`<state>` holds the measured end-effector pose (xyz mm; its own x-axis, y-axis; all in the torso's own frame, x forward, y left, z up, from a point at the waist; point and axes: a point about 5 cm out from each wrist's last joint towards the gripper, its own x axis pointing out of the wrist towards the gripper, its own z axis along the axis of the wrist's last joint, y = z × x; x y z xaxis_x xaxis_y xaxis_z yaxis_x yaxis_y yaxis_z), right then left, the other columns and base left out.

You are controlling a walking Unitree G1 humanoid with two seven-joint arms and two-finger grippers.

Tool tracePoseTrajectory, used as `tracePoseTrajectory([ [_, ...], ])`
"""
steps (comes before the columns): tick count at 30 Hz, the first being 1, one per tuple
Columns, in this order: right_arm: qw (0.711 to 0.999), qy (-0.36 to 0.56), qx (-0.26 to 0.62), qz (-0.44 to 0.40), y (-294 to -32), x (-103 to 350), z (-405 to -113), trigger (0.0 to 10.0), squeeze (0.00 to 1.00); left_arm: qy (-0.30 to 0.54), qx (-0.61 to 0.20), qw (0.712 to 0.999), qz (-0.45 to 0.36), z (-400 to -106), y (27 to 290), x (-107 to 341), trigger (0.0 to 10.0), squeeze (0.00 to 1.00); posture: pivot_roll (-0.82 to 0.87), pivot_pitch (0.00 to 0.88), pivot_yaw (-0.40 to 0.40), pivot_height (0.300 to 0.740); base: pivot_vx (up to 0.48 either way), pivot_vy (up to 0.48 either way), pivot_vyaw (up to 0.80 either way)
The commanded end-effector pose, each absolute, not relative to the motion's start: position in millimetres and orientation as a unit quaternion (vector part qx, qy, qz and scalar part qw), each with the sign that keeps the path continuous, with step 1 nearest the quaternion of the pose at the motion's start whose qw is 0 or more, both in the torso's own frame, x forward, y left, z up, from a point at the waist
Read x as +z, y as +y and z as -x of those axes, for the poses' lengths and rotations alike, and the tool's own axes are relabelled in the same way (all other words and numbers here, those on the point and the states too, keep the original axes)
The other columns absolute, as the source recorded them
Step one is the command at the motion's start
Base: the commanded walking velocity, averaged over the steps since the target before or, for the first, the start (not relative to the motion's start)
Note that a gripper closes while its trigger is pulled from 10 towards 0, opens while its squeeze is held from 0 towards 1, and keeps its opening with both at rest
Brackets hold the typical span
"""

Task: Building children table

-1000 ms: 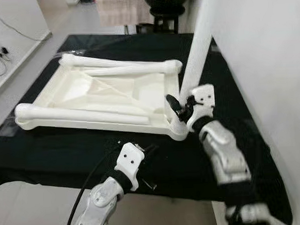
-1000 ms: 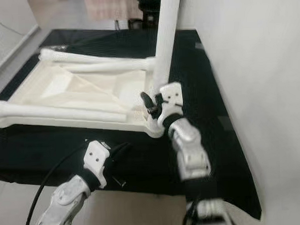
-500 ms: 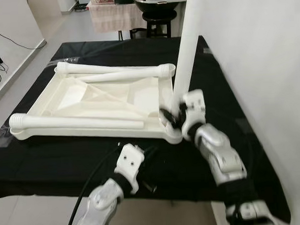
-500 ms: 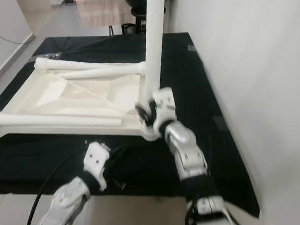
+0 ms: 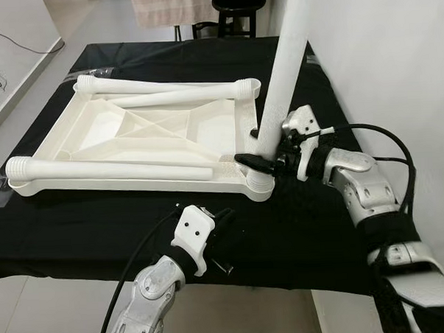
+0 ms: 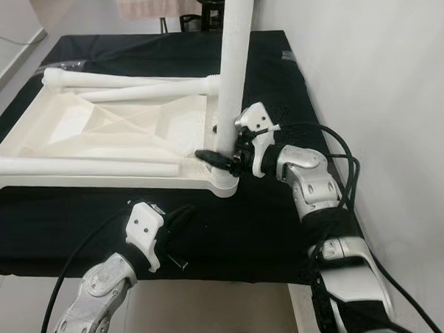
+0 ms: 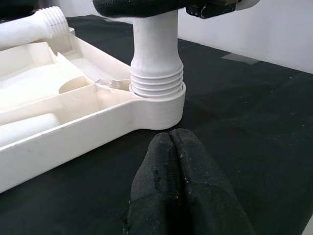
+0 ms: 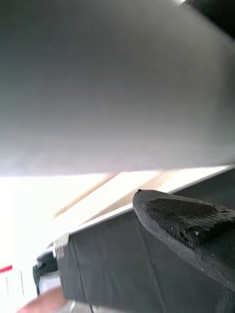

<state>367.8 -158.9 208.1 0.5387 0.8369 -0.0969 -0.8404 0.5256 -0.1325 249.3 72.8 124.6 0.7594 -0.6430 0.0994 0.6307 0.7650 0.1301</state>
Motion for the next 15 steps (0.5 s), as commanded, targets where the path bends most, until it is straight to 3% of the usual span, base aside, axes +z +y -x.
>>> tracePoseTrajectory([
  [1,0.867,-0.001,0.492,0.072,-158.2,213.9,-371.6,9.4,0.0,-0.061,-0.341,0.937,-0.044,-248.2,71.5,119.2,10.0,0.0,0.07,0.113,-0.034,0.74,0.0,0.0,0.0],
  [2,0.867,-0.001,0.492,0.072,-158.2,213.9,-371.6,9.4,0.0,-0.061,-0.341,0.937,-0.044,-248.2,71.5,119.2,10.0,0.0,0.07,0.113,-0.034,0.74,0.0,0.0,0.0],
  [3,0.866,-0.002,0.497,0.064,-157.6,215.3,-373.6,0.0,0.0,-0.061,-0.341,0.937,-0.044,-248.2,71.1,119.3,10.0,0.0,0.07,0.112,-0.036,0.74,0.0,0.0,0.0],
  [15,0.855,-0.006,0.518,0.028,-161.9,207.9,-371.9,0.0,0.0,-0.061,-0.342,0.937,-0.041,-248.0,70.1,119.6,10.0,0.0,0.06,0.115,-0.034,0.74,0.0,0.0,0.0],
])
